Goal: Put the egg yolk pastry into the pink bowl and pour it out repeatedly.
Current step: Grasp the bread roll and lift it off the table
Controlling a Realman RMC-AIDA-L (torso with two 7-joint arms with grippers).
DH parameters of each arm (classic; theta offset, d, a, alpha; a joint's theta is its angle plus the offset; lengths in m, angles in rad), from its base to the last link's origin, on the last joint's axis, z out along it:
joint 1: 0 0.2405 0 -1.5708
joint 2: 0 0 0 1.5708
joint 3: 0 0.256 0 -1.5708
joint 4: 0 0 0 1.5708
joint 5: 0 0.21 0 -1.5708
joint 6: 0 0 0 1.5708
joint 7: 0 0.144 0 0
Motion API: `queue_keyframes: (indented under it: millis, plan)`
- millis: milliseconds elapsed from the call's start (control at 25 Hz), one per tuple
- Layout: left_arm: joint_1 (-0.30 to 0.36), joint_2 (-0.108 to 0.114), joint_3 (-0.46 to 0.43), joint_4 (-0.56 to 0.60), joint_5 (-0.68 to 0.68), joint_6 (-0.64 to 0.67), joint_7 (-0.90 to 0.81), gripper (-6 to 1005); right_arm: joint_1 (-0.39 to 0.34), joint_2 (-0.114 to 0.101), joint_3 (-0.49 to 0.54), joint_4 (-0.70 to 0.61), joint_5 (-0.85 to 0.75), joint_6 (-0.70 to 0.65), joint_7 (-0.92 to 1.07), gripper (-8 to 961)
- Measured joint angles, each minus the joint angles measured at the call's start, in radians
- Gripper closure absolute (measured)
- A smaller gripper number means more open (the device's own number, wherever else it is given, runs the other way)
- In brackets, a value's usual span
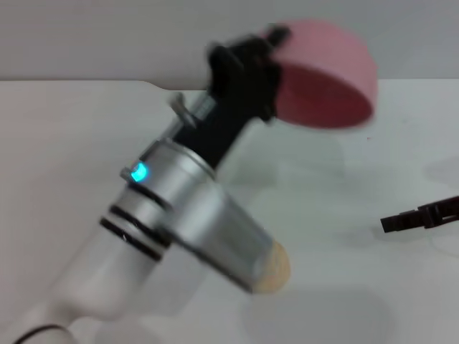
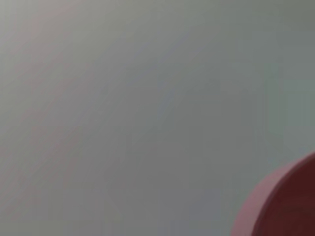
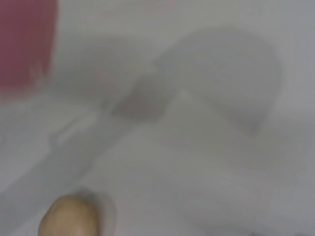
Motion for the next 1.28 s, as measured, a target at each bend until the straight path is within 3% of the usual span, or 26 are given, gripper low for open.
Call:
queue_keyframes:
  millis: [80, 200, 320, 400, 560, 600, 640, 800, 960, 1280]
  plan:
    - [0.015, 0.006, -0.048, 0.074, -0.113, 0.085, -0.008, 999, 0.010, 0.001, -0.002, 0.003, 0.001, 0.004, -0.001, 483]
    - [0.055, 0.010, -0.204, 0.208, -0.285, 0.354, -0.012, 999, 0.033, 0.002, -0.010, 0.018, 0.003, 0.011, -0.001, 483]
    - [0.080, 0.008, -0.412, 0.296, -0.456, 0.710, -0.018, 1001, 0.052, 0.003, -0.033, 0.026, 0.012, 0.024, -0.001, 483]
    - [0.073, 0.010, -0.603, 0.321, -0.562, 1.014, -0.061, 1001, 0.059, 0.002, -0.065, 0.033, 0.031, 0.042, -0.006, 483]
    - [-0.014, 0.017, -0.946, 0.262, -0.570, 1.524, -0.286, 1000, 0.073, 0.001, -0.124, 0.045, 0.078, 0.075, -0.029, 482]
    - [-0.072, 0.022, -1.108, 0.202, -0.529, 1.709, -0.383, 1000, 0.079, 0.002, -0.135, 0.052, 0.087, 0.084, -0.035, 478]
    - [-0.072, 0.022, -1.108, 0.202, -0.529, 1.709, -0.383, 1000, 0.086, 0.002, -0.145, 0.062, 0.098, 0.091, -0.043, 474]
    - [-0.185, 0.043, -1.350, 0.121, -0.332, 2.046, -0.566, 1000, 0.112, 0.003, -0.186, 0.120, 0.177, 0.136, -0.091, 457]
    - [-0.247, 0.068, -1.413, 0.106, -0.142, 2.254, -0.731, 999, 0.123, 0.003, -0.256, 0.200, 0.297, 0.202, -0.186, 441]
    - [-0.229, 0.058, -1.419, 0.267, 0.048, 2.441, -0.844, 1000, 0.178, 0.007, -0.407, 0.350, 0.403, 0.276, -0.270, 408]
